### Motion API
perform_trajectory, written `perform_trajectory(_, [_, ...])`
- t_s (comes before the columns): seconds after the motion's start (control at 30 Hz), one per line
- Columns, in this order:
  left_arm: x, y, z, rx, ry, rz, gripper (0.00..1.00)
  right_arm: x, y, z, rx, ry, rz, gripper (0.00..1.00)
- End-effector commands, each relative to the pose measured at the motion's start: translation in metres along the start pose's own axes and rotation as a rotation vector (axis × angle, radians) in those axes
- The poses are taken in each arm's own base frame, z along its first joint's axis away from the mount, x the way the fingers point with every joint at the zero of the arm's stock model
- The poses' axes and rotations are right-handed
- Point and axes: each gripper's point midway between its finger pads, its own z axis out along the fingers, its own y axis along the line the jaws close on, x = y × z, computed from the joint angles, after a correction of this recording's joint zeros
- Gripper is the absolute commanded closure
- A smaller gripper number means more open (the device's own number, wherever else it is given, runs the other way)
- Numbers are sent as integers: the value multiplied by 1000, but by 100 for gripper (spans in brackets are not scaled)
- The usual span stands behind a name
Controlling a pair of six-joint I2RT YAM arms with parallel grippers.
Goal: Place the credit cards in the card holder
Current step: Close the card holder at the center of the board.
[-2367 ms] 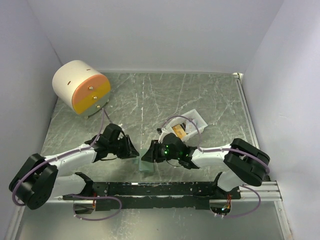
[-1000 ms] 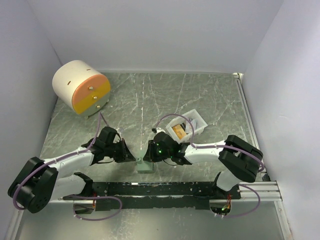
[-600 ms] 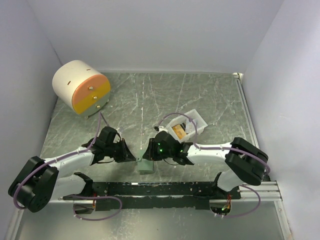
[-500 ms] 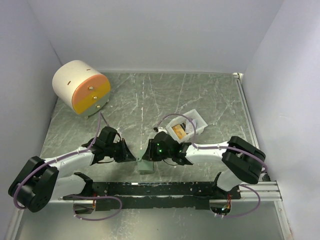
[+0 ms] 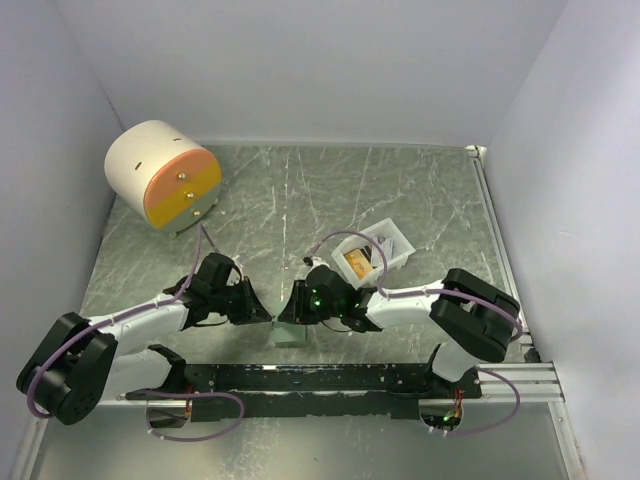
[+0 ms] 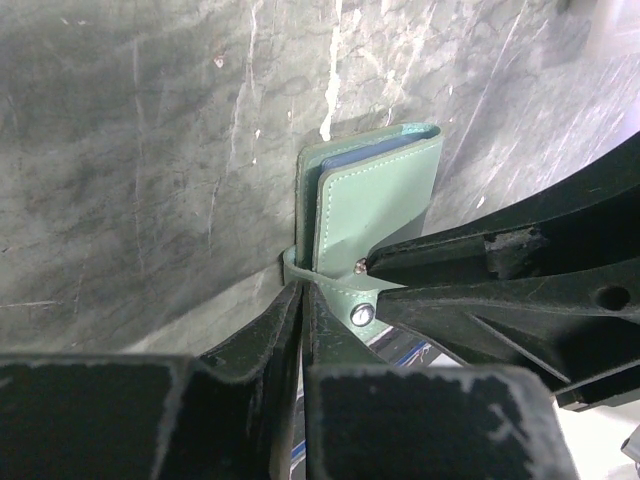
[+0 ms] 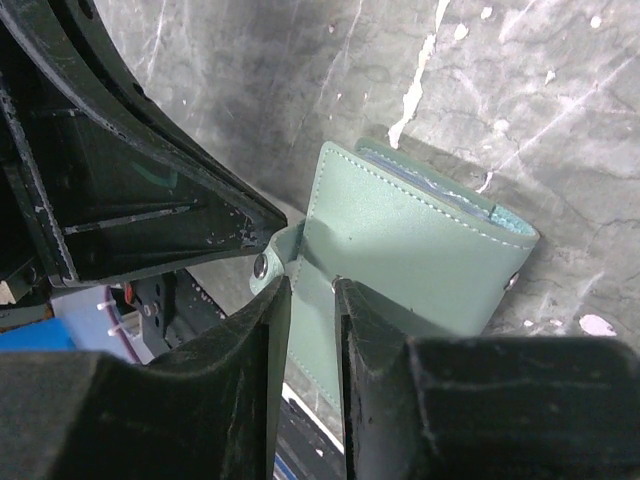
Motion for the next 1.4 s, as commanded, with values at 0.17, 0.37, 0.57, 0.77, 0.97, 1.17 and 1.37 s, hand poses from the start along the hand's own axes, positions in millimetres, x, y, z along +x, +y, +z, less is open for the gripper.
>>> perform_trajectory(0.17, [-11, -15, -1, 54, -26, 35, 84, -18, 27, -20, -136, -116, 64, 70])
perform_trajectory(0.37, [-12, -16, -2, 54, -27, 34, 84, -15, 22, -16, -108, -100, 76, 71])
perform_trajectory(0.57, [-11, -16, -2, 56, -28, 33, 84, -10, 18, -10, -95, -74, 77, 73])
perform_trajectory(0.77, [-11, -17, -3, 59, -31, 33, 84, -8, 19, -4, -97, -57, 73, 76])
perform_trajectory(0.97, [-10, -17, -2, 64, -29, 30, 84, -9, 18, 0, -95, -61, 66, 86])
perform_trajectory(1.17, [-16, -17, -7, 39, -54, 37, 74, -8, 14, 1, -84, -62, 52, 100])
perform_trajectory(1.37, [-39, -33, -12, 52, -124, 52, 57, -8, 11, -3, -68, -69, 46, 100])
